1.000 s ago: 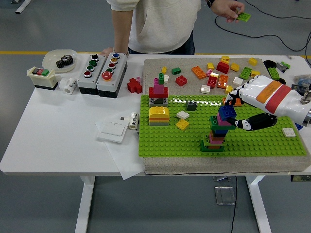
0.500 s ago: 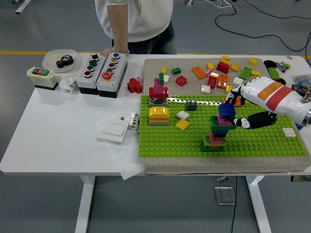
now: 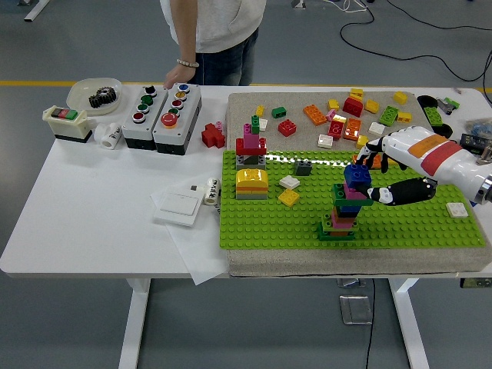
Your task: Pick up the brick,pile it on top of brick,press brick,pick up the brick,pile it on top of brick,press brick
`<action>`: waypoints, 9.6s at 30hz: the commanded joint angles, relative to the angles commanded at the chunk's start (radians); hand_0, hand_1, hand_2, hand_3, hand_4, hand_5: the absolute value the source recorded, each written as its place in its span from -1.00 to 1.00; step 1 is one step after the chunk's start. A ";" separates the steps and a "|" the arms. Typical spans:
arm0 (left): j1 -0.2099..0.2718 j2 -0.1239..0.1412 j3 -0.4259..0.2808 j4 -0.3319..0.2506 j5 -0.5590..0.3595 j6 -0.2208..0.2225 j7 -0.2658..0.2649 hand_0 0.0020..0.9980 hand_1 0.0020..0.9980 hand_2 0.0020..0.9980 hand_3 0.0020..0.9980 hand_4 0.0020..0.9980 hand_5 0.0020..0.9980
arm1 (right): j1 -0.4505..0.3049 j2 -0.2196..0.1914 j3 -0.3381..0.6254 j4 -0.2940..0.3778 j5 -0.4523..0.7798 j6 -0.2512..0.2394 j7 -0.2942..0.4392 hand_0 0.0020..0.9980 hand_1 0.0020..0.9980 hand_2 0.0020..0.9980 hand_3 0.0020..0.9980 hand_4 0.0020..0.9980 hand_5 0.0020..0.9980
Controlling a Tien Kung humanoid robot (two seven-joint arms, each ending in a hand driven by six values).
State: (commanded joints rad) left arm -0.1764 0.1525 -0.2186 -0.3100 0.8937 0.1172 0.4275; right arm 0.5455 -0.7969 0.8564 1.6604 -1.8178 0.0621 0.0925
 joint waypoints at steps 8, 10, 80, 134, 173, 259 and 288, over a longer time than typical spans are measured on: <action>0.003 0.000 -0.006 0.000 0.009 -0.002 0.003 -0.10 0.09 0.17 0.25 0.33 0.59 | -0.010 0.006 0.003 -0.001 -0.024 -0.010 -0.006 -0.55 -0.22 0.03 0.05 0.42 -0.11; 0.003 0.000 -0.007 -0.001 0.012 -0.003 0.003 -0.10 0.09 0.17 0.25 0.33 0.59 | -0.013 0.008 0.004 -0.001 -0.031 -0.012 -0.007 -0.55 -0.22 0.03 0.05 0.42 -0.11; -0.003 0.000 -0.002 -0.001 0.009 -0.004 0.002 -0.10 0.09 0.17 0.25 0.33 0.60 | 0.010 0.021 0.002 -0.029 -0.037 0.024 0.012 -0.46 -0.09 0.30 0.21 0.55 -0.12; -0.006 0.001 -0.001 -0.002 0.012 -0.004 0.000 -0.10 0.09 0.17 0.25 0.33 0.60 | -0.114 0.007 0.141 0.119 -0.148 -0.131 0.163 0.10 0.24 0.30 0.10 0.52 -0.06; -0.004 0.001 -0.014 -0.003 0.033 -0.012 0.004 -0.10 0.09 0.17 0.25 0.33 0.59 | -0.086 0.027 0.087 0.056 -0.133 -0.107 0.149 -0.05 0.03 0.11 0.05 0.38 -0.14; -0.006 0.000 -0.011 -0.006 0.036 -0.012 0.009 -0.10 0.10 0.18 0.25 0.33 0.60 | -0.164 0.057 0.142 0.041 -0.211 -0.066 0.117 -0.44 -0.08 0.10 0.06 0.42 -0.18; -0.011 0.000 -0.005 -0.007 0.026 -0.012 0.005 -0.10 0.10 0.19 0.25 0.33 0.59 | -0.182 0.072 0.153 0.029 -0.210 -0.067 0.118 -0.45 -0.09 0.11 0.06 0.43 -0.18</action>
State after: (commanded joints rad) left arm -0.1871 0.1523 -0.2235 -0.3166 0.9201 0.1054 0.4329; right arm 0.3630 -0.7252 1.0098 1.6898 -2.0278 -0.0051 0.2102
